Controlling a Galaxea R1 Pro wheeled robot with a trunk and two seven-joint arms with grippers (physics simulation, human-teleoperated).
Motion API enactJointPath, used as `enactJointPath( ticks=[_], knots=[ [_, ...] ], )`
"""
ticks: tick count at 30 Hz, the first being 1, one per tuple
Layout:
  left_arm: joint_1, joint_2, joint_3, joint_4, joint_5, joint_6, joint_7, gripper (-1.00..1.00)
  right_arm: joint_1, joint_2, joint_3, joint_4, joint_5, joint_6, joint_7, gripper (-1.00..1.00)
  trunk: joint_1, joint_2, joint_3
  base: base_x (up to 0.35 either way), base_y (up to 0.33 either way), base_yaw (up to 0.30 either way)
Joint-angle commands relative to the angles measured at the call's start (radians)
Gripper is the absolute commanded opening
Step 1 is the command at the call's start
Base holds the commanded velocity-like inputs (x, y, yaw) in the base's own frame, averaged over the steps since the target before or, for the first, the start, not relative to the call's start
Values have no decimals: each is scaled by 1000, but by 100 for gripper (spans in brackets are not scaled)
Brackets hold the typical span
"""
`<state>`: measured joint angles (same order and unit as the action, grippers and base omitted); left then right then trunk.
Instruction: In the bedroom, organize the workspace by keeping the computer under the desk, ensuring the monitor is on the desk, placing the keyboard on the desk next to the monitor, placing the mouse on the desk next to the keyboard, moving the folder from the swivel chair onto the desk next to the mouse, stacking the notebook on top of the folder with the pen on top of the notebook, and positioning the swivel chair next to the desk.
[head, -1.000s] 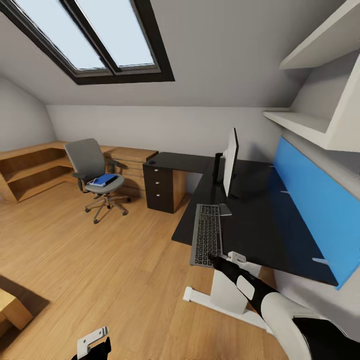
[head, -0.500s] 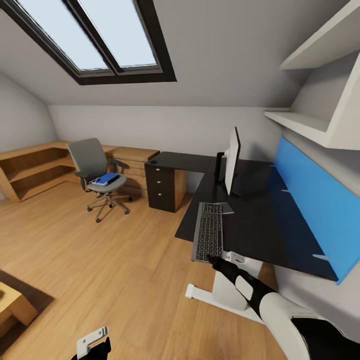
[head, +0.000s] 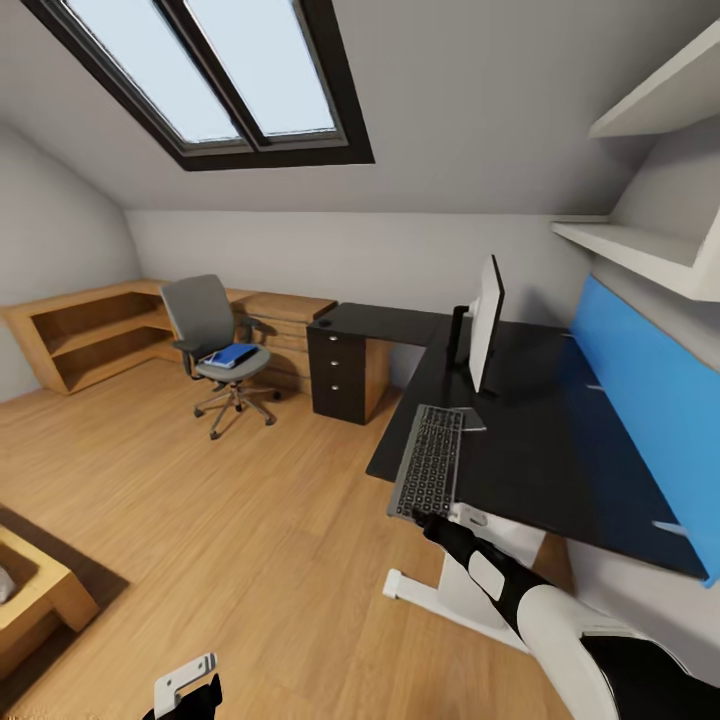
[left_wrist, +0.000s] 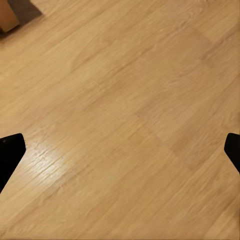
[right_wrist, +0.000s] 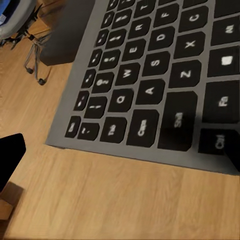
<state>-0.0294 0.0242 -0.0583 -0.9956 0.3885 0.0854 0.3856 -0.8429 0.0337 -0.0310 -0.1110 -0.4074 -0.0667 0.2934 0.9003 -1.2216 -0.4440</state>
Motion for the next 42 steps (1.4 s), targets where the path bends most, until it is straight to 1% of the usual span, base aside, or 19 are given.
enactJointPath(
  ticks=[1,18,28,36,42],
  knots=[
    [0,1,-5,-2,6,4,9,100,-1,0,-3,2,-2,-3,4,100,0,-1,-1,0,0,185],
    [-1,0,-6,-2,6,4,9,100,-1,-1,-3,1,-2,-2,5,100,0,-1,-1,0,0,214],
    [-1,0,-8,-2,6,3,7,100,-1,-3,-3,-1,-2,-2,6,100,0,-1,-1,2,0,27],
    [0,0,-8,-2,6,3,5,100,-1,-4,-3,-5,-2,-4,6,100,0,-1,-1,103,0,1],
    [-1,0,-8,-2,7,3,5,100,-1,-7,-3,-9,-1,-8,6,100,0,-1,-1,-158,0,0]
  ],
)
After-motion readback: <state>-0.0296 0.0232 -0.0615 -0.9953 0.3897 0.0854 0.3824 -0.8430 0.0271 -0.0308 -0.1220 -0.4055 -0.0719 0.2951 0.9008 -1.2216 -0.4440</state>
